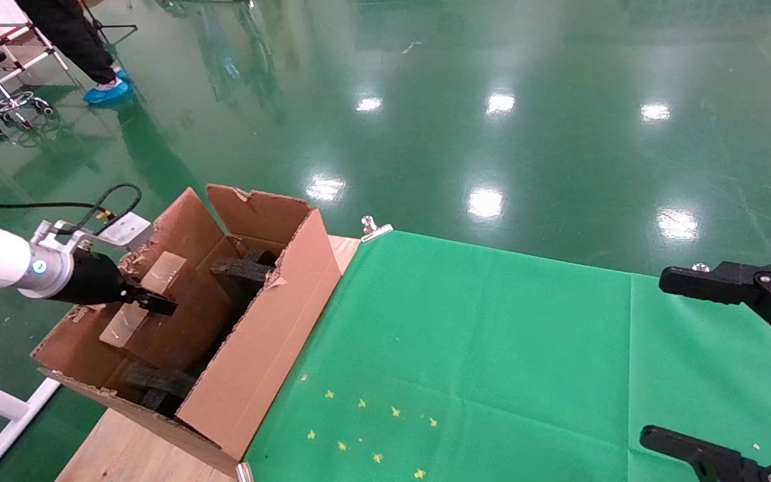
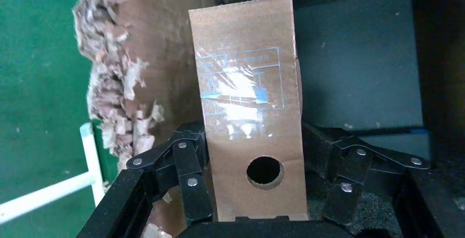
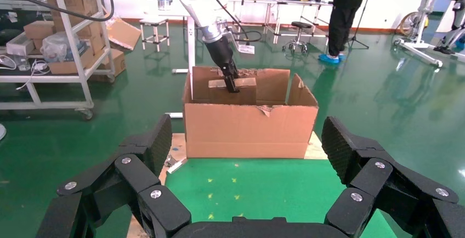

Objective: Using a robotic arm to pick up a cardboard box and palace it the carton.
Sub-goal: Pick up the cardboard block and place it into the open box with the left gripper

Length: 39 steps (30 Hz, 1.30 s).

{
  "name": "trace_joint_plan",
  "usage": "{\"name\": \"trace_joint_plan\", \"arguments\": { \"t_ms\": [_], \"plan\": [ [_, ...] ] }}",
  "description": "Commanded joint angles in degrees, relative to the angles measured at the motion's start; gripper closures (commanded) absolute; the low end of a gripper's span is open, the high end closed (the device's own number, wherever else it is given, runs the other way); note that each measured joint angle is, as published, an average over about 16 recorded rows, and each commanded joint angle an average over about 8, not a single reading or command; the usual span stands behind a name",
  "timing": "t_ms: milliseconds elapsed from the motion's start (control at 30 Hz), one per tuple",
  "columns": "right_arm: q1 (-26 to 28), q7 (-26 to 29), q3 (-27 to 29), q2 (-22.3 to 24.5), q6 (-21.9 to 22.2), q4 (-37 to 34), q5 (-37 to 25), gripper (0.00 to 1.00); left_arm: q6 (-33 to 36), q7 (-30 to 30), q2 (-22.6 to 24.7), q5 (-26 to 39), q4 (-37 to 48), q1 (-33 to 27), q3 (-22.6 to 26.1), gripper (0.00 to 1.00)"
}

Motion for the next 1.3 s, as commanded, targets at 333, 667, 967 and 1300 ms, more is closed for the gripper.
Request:
{"name": "trace_joint_plan", "arguments": {
  "t_ms": [333,667,967,1300],
  "plan": [
    [0.0,0.0,0.0,0.0,0.0,0.0,0.0,0.00,-1.5,-1.4,0.8,0.4,0.4,1.1,0.3,0.00],
    [0.0,0.0,0.0,0.0,0.0,0.0,0.0,0.00,-1.0,-1.1,0.5,0.7,0.4,1.0,0.3,0.00],
    [0.0,0.0,0.0,0.0,0.0,0.0,0.0,0.00,-0.8,-1.0,0.4,0.7,0.3,0.9,0.3,0.00],
    [0.0,0.0,0.0,0.0,0.0,0.0,0.0,0.00,4.9,1.7,-1.8,-2.7,-2.3,-3.5,-2.0,0.00]
  ]
}}
